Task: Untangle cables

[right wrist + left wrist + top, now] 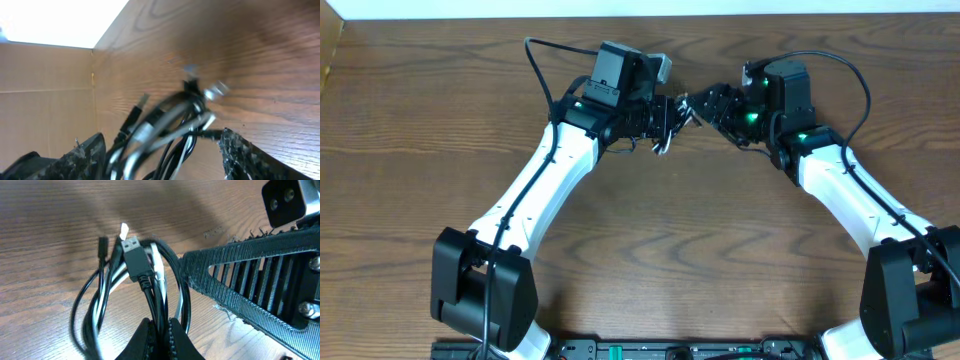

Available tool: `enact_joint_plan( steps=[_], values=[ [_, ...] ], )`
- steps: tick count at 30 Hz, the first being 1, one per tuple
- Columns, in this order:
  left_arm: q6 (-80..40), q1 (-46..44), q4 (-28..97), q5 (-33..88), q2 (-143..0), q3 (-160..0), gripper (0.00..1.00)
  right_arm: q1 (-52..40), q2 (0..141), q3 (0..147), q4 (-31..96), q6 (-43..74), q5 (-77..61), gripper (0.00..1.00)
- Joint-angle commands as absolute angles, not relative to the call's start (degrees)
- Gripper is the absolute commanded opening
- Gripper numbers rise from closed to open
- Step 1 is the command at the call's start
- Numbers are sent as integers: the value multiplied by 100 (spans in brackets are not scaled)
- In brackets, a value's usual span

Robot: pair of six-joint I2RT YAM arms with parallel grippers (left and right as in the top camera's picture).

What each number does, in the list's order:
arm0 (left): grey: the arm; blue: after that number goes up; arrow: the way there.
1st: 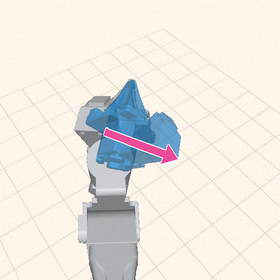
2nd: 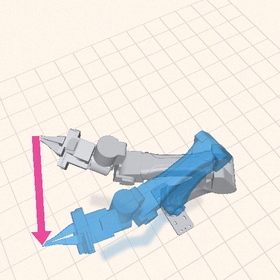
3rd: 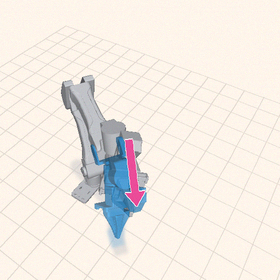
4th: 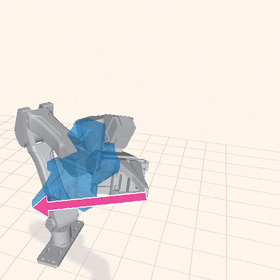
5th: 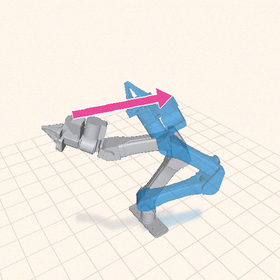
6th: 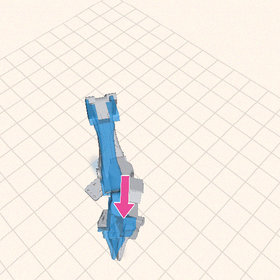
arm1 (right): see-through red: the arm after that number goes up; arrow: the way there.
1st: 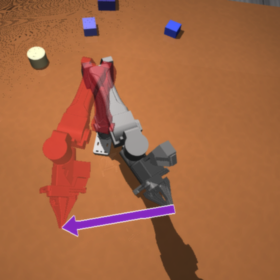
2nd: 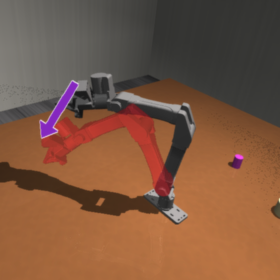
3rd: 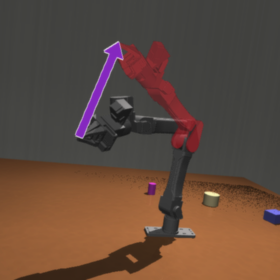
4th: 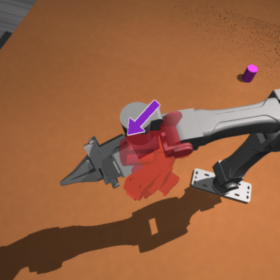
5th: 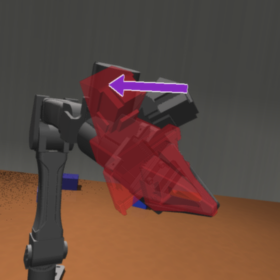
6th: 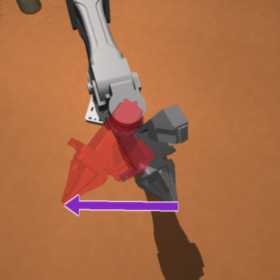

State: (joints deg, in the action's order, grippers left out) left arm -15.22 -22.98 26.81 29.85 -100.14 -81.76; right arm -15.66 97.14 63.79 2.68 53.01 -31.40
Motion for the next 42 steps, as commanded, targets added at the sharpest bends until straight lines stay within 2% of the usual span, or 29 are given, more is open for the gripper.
enact_joint_plan(
  steps=[1, 5, 8, 15, 20, 22, 27, 30, 34, 37, 39, 42],
  values=[
    [-1531, -2311, 2685, 3033, -9998, -8263, 7, -1623, 9721, 6471, 255, 5404, -3216, 69],
    [-1533, -2309, 2683, 3033, -9998, -8263, 7, -1629, 9721, 6471, 274, 5395, -3256, 68],
    [-1533, -2309, 2657, 3035, -9998, -8263, 7, -1756, 9800, 6471, 648, 5354, -3131, 64],
    [-1533, -2309, 2668, 3035, -9998, -8263, 8, -1870, 10160, 6471, 637, 5419, -3079, 54],
    [-1531, -2281, 2539, 3033, -9998, -8263, 8, -1881, 10171, 6471, 1243, 5201, -2862, 38],
    [-1533, -2215, 2434, 3035, -9996, -8263, 7, -1881, 10171, 6471, 1772, 4904, -2637, 27],
    [-1483, -2034, 2408, 3601, -9996, -8263, 7, -1881, 10171, 6453, 2377, 4176, -2268, 17],
    [-1160, -1994, 2458, 4195, -9994, -8263, 8, -1865, 10171, 6427, 2366, 3677, -2252, 19],
    [-1114, -1994, 2714, 4200, -9996, -8263, 7, -1761, 10169, 6429, 2300, 2805, -2576, 36],
    [-1059, -1994, 2818, 3977, -9996, -8263, 7, -1608, 10108, 6447, 2038, 1772, -3846, 45],
    [-1535, -1988, 2628, 3677, -9996, -8263, 8, -1485, 9955, 6447, 1868, 1531, -4460, 49],
    [-2458, -1979, 2182, 3640, -9996, -8263, 7, -1363, 9668, 6447, 1778, 1409, -4648, 51]
  ],
)
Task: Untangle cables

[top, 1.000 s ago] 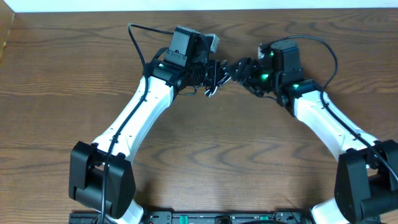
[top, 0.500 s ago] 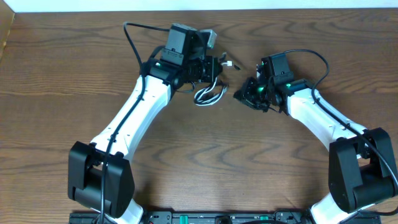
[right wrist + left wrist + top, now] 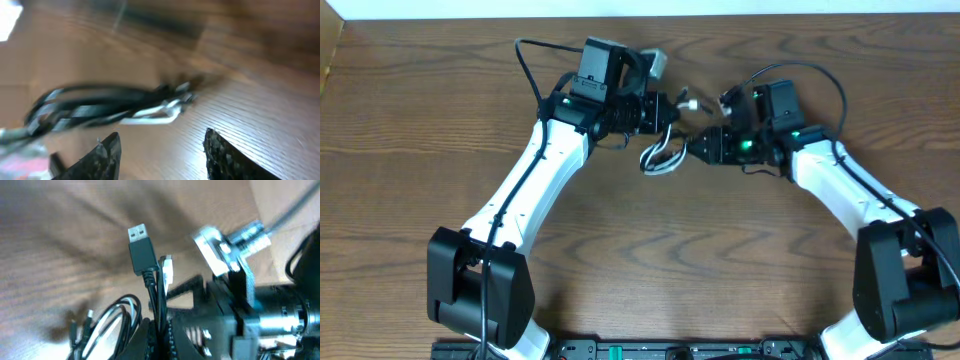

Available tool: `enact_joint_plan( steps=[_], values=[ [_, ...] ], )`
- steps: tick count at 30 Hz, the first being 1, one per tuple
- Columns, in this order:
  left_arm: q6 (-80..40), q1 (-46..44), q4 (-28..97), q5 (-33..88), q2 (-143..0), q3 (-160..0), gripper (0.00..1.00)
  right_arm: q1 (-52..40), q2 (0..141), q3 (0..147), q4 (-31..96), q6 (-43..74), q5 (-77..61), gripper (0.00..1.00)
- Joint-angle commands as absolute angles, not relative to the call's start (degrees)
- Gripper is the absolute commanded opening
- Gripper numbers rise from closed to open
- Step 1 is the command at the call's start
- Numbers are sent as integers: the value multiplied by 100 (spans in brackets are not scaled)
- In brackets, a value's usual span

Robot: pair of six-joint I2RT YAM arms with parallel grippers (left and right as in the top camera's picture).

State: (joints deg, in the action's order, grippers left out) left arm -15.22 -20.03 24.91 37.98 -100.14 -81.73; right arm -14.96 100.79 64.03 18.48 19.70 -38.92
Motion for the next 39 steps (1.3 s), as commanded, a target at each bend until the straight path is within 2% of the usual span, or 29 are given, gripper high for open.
enact_joint_plan(
  steps=[1, 8, 10, 15, 24, 27, 28, 34, 37, 39],
  values=[
    [-2683, -1979, 2073, 3640, -9996, -8263, 8, -1343, 9570, 6447, 1723, 1354, -4731, 51],
    [-4805, -1979, 1721, 3642, -9996, -8263, 8, -1485, 9205, 6447, 565, 1575, -5129, 51],
    [-5548, -1979, 1721, 3645, -9996, -8263, 8, -1621, 9216, 6447, 368, 1586, -4842, 51],
    [-6475, -1979, 1721, 3669, -9996, -8263, 8, -1874, 9216, 6447, 357, 1584, -4193, 48],
    [-6674, -1979, 1721, 3706, -9996, -8263, 8, -2058, 9251, 6445, 353, 1581, -3170, 37],
    [-6674, -1979, 1721, 3706, -9996, -8263, 7, -2073, 9292, 6445, 316, 1584, -3098, 25],
    [-6674, -1979, 1721, 3704, -9996, -8263, 8, -2075, 9295, 6445, 316, 1586, -3098, 18],
    [-6674, -1979, 1721, 3701, -9996, -8263, 8, -2185, 9295, 6445, 233, 1671, -2974, 18],
    [-6674, -1979, 1721, 3704, -9996, -8263, 8, -2272, 9297, 6445, 237, 1673, -2762, 14],
    [-6672, -1979, 1723, 3704, -9996, -8263, 8, -2331, 9297, 6445, 237, 1721, -2593, 9]
  ],
)
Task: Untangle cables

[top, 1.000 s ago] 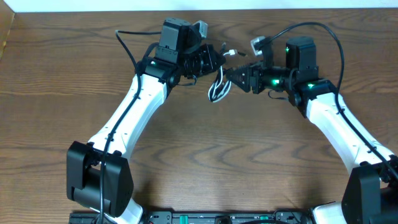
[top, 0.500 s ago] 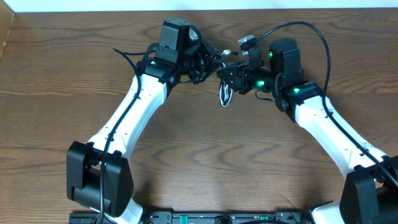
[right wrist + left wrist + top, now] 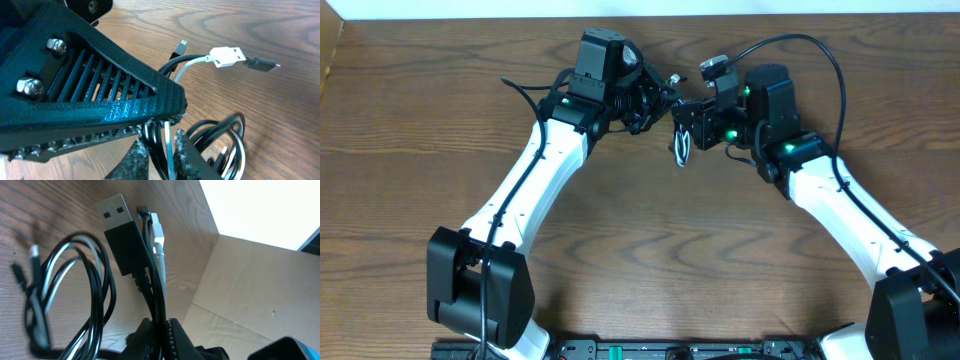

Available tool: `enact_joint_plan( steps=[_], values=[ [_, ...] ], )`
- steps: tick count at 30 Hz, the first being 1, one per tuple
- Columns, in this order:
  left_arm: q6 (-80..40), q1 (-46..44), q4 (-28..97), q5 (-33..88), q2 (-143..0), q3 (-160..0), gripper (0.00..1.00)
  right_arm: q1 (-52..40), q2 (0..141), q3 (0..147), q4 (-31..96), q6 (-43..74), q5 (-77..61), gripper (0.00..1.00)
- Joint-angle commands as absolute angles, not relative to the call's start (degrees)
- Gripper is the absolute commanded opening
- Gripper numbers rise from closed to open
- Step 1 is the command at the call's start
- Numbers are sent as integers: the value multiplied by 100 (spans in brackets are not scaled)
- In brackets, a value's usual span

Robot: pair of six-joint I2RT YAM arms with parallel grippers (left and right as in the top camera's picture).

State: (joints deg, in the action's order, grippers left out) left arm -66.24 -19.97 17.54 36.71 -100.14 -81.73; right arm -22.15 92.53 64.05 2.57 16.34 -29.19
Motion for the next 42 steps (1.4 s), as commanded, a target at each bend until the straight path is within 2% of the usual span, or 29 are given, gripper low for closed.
enact_joint_plan(
  steps=[1, 2, 6, 8, 12, 16, 17, 22, 30, 37, 42],
  values=[
    [-6665, -1979, 1723, 3704, -9996, -8263, 8, -2335, 9297, 6445, 252, 1793, -2523, 6],
    [-6648, -1979, 1726, 3701, -9996, -8263, 8, -2335, 9297, 6445, 261, 1881, -2434, 1],
    [-6528, -1979, 1726, 3658, -9996, -8263, 9, -2259, 9297, 6445, 276, 2324, -2261, 1],
    [-6064, -1977, 1726, 3634, -9996, -8263, 26, -2178, 9295, 6445, 351, 2578, -2265, 1],
    [-5129, -1907, 1730, 3599, -9996, -8263, 30, -2021, 9295, 6445, 495, 2812, -2410, 1],
    [-4182, -1719, 2053, 3531, -9996, -8263, 47, -1686, 9288, 6445, 491, 2873, -3072, 1],
    [-3837, -1678, 2169, 3533, -9996, -8263, 48, -1588, 9288, 6445, 491, 2875, -3299, 1],
    [-1905, -1658, 2917, 3559, -9998, -8152, 48, -1024, 9288, 6445, 495, 2998, -4488, 1],
    [-1522, -2036, 2904, 3533, -10193, -7607, 48, -722, 9290, 6445, 1225, 3103, -4694, 1],
    [-1529, -2366, 2661, 3531, -10704, -7607, 47, -729, 9290, 6442, 2838, 2976, -3304, 1],
    [-1527, -2357, 2692, 3527, -10794, -7607, 47, -851, 9290, 6438, 3531, 2482, -3221, 2]
  ],
)
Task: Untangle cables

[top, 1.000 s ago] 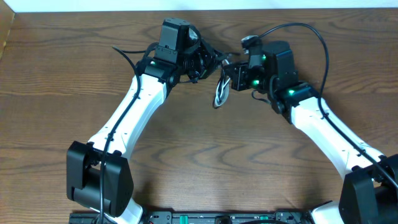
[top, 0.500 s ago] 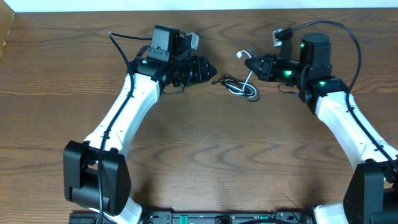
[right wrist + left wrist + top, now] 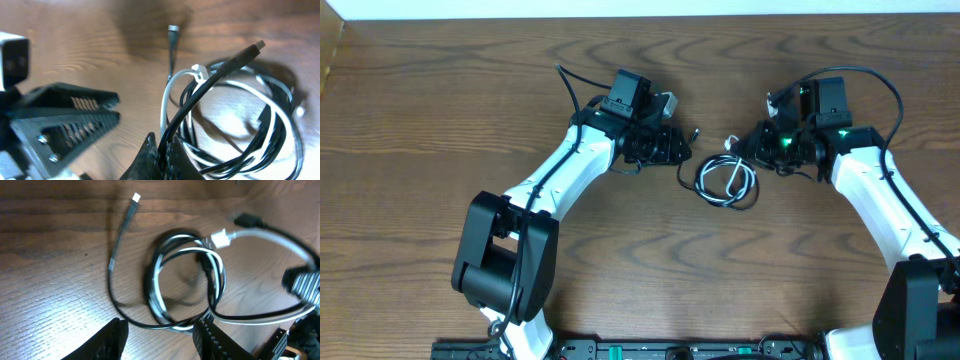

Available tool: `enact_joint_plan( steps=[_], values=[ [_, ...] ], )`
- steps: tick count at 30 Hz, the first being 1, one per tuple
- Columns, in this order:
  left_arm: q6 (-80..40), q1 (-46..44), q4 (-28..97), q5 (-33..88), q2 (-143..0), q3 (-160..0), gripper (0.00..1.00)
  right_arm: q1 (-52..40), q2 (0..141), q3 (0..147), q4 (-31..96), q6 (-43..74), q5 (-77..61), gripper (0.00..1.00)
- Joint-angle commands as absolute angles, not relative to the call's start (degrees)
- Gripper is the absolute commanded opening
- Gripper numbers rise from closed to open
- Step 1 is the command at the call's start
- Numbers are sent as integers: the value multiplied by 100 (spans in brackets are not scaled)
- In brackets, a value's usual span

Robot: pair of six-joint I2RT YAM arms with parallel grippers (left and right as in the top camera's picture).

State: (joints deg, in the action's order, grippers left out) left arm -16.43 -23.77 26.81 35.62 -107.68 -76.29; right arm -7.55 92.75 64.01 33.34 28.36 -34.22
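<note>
A tangle of black and white cables (image 3: pixel 727 183) lies coiled on the wooden table (image 3: pixel 640 260) between my two grippers. My left gripper (image 3: pixel 682 152) sits just left of the coil. In the left wrist view it (image 3: pixel 162 340) stands open over the coil (image 3: pixel 185 290), holding nothing. My right gripper (image 3: pixel 752 150) is at the coil's right rim. In the right wrist view it (image 3: pixel 165 150) is shut on a black cable and a white cable (image 3: pixel 167 95), which rise from the coil (image 3: pixel 260 125). A thin lead with a light tip (image 3: pixel 135 198) trails off to the left.
A cardboard box (image 3: pixel 330 50) stands at the table's far left corner. The table's back edge (image 3: pixel 640 14) runs close behind both grippers. The left arm's finger (image 3: pixel 65 115) shows as a ribbed black wedge in the right wrist view.
My left gripper has let go of the black USB cable and now stands open. The bundle, held up between both grippers before, now lies on the table. My right gripper, still shut on the cables, is further right.
At first my left gripper was shut on the bundle with the right gripper open beside it, and likewise at the second moment. Then both grippers were shut on the cables. Now only the right holds them, and the coil lies spread on the table.
</note>
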Motion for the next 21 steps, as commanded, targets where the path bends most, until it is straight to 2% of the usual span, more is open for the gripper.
enact_joint_plan(
  steps=[1, 9, 13, 15, 17, 21],
  values=[
    [-1527, -2357, 2692, 3527, -10794, -7607, 47, -906, 9290, 6438, 3695, 2456, -3135, 1],
    [-1529, -2355, 2847, 3378, -10816, -7607, 47, -1205, 9290, 6431, 4908, 2458, -2414, 1],
    [-1527, -2355, 2829, 3378, -10829, -7607, 47, -1262, 9292, 6351, 4915, 2453, -2394, 1],
    [-1527, -2355, 2821, 3378, -10829, -7607, 47, -1356, 9292, 6331, 4737, 2005, -2497, 1],
    [-1527, -2355, 2818, 3378, -10829, -7607, 47, -1533, 9288, 6342, 4289, 934, -2786, 1],
    [-1522, -2355, 2821, 3382, -10829, -7607, 47, -1608, 9284, 6488, 4427, 259, -3041, 1]
  ],
)
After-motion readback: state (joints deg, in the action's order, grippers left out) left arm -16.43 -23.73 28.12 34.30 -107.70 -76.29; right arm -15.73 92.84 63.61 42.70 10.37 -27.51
